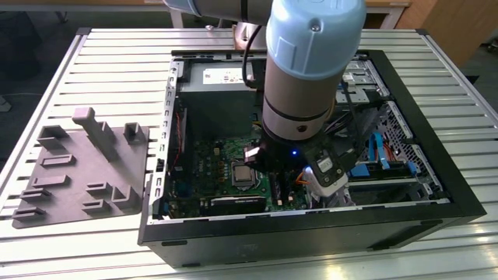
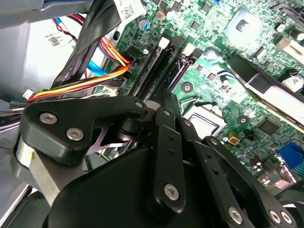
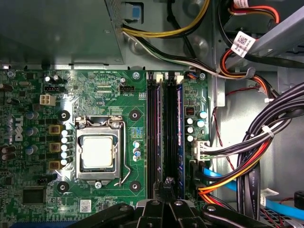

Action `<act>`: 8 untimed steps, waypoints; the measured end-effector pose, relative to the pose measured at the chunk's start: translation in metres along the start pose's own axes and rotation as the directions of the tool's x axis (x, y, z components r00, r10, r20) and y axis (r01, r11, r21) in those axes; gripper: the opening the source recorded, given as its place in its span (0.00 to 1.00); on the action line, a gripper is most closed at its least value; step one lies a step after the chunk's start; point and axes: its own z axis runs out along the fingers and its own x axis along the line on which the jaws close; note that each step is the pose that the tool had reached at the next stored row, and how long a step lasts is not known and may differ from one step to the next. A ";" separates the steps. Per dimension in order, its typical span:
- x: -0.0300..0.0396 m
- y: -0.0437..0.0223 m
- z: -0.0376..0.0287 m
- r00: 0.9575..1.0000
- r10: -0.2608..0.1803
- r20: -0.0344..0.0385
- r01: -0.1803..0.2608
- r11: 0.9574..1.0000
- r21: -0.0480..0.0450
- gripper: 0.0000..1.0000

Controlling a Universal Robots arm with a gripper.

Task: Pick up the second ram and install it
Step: 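Press down the second ram until it locks into place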

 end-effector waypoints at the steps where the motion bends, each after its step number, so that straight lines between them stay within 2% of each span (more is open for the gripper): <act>1: 0.0000 0.0000 0.0005 1.000 0.000 0.000 0.000 1.000 0.000 0.11; 8: 0.0002 -0.0002 0.0033 1.000 0.000 0.000 0.000 1.000 0.000 0.11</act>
